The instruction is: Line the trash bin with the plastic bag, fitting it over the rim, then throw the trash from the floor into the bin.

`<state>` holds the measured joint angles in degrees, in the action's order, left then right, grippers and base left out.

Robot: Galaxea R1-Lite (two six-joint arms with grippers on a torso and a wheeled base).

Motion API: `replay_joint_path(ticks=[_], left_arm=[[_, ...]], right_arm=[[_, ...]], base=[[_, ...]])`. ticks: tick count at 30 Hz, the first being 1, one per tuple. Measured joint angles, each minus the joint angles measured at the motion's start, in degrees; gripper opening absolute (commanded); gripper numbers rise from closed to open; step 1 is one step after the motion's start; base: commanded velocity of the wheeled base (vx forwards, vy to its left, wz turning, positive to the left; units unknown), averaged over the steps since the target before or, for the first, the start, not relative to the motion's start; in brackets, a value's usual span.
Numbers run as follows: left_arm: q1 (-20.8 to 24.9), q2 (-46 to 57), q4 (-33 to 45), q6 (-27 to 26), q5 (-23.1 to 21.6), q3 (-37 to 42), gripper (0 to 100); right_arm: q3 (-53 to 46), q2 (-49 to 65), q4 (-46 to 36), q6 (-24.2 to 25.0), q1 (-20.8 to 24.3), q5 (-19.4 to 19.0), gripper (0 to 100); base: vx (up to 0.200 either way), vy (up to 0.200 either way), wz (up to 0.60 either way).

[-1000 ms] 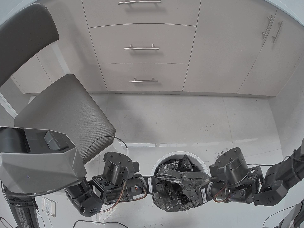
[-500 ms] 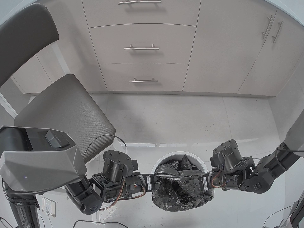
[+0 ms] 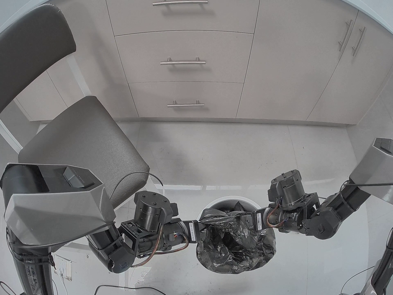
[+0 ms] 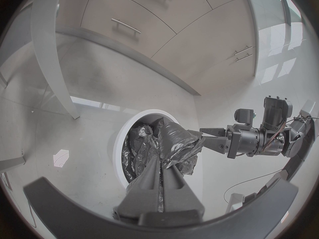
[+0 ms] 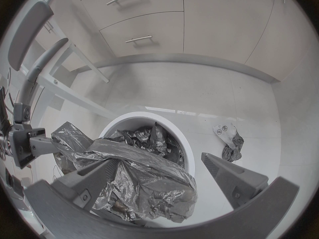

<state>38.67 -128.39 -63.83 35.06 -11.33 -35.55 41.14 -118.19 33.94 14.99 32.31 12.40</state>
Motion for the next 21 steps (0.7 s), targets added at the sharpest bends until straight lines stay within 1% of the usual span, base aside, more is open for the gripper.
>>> replay_joint_path(ticks=[7,12,21], left_arm=[[-0.4,-1.4,0.1,-0.1,-0.8,-2.0,0],[-0.9,-2.0,0.3,-0.1,-2.1,-3.6,0],[-1.9,-3.5,1.6,-0.3,-2.4,-6.3,0]], right_arm=[[2.2,-2.2,1.2,0.2,-1.4,-0.1,100],[3.3,-4.4,6.8,0.2,-2.8,-0.2,100],[6.0,-7.7,7.7,0.5,-4.7,-0.2,100]], base=[[0.0,0.0,0.0],[0.0,0.0,0.0],[0.0,0.0,0.0]])
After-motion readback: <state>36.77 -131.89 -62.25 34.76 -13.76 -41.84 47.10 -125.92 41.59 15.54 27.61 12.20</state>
